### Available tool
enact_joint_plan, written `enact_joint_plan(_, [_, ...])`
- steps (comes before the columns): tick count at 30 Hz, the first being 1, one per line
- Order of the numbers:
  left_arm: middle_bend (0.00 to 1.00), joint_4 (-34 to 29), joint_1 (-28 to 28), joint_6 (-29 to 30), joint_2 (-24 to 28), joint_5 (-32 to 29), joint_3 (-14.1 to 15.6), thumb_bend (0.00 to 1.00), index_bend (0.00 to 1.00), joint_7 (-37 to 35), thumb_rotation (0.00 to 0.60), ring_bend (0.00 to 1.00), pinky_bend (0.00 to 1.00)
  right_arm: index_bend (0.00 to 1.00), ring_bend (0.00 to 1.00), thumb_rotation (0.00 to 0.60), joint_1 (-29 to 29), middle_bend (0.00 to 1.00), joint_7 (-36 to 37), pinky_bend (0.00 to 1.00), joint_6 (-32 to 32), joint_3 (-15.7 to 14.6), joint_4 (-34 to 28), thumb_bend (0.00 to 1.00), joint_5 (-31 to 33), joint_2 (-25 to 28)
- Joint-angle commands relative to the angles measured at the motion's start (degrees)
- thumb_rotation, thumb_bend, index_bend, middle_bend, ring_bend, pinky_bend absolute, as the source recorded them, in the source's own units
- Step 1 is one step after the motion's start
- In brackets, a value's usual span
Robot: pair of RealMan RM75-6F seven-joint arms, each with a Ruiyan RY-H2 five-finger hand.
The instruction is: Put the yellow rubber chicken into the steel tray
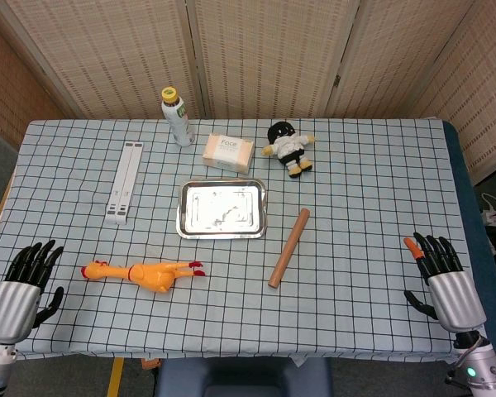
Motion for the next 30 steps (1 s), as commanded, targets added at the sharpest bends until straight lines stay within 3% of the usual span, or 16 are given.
enact_joint_plan(1, [0.0,-1.3,0.0,-3.0,0.2,-1.4,0.4,0.46,0.0,0.1,0.6,0.0,0.08,0.0,0.0,0.6,0.1,0.0,-0.4,0.0,-0.4,-0.3,-0.3,0.16,-0.1,-0.1])
enact_joint_plan(6, [0.0,-2.3,-1.1,-4.7,0.0,0.1,1.2,0.46,0.0,-1.1,0.6,0.0,0.09,0.0,0.0,0.6,-0.4,0.0,-0.3,0.0,0.3,-0.3,-0.7,0.16,0.1,0.5])
enact_joint_plan(11, [0.01,-3.0,-5.8,-13.2,-0.9,0.4,2.0,0.44,0.0,-2.5,0.6,0.0,0.1,0.0,0.0,0.6,-0.3,0.0,-0.4,0.0,-0.2,-0.2,-0.7,0.16,0.7,0.6])
enact_joint_plan(18, [0.01,-3.0,-13.4,-27.6,-4.0,-5.2,-0.1,0.44,0.0,1.5,0.6,0.0,0.11,0.0,0.0,0.6,0.1,0.0,-1.1,0.0,-1.7,0.1,-0.9,0.16,2.0,0.6])
enact_joint_plan(30, [0.01,2.4,-19.4,-37.7,-9.1,-11.3,-1.3,0.44,0.0,2.5,0.6,0.0,0.11,0.0,0.0,0.6,0.5,0.0,-2.5,0.0,-3.4,0.7,-0.9,0.16,4.4,0.2])
